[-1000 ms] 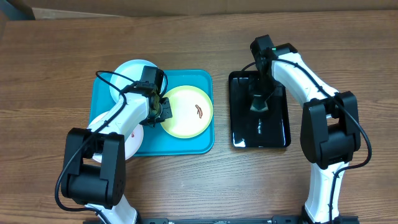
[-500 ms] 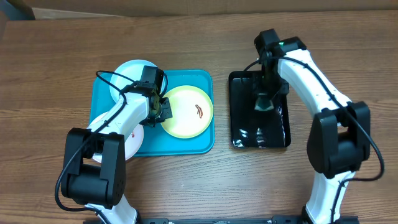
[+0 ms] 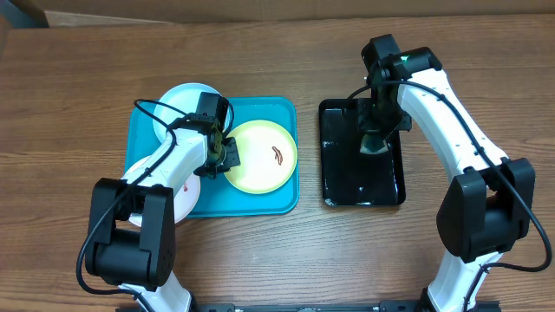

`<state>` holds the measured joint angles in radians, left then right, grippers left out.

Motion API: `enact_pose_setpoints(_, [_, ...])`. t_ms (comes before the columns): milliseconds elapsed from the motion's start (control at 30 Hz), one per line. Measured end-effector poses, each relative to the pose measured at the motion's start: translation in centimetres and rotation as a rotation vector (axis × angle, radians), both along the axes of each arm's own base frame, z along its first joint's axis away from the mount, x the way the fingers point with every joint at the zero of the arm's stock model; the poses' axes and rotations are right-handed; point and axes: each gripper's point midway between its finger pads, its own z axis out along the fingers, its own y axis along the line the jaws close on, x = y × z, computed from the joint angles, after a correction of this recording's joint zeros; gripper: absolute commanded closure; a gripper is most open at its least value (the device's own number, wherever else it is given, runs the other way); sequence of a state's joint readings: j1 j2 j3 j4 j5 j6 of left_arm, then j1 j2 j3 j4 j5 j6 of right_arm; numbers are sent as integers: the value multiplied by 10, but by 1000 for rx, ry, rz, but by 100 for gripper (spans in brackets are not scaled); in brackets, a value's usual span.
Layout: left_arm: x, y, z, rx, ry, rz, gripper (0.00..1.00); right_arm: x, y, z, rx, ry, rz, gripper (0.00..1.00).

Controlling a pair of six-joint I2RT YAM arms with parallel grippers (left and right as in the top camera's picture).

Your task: Clean dirty plates on tray and stack at the side

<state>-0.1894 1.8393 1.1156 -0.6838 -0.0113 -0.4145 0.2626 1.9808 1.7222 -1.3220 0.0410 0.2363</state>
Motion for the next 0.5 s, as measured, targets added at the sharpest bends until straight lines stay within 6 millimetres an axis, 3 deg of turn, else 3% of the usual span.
enact_pose_setpoints(500, [-7,2,0,5,31,55,96,-12,12,0,20,42,-27,96])
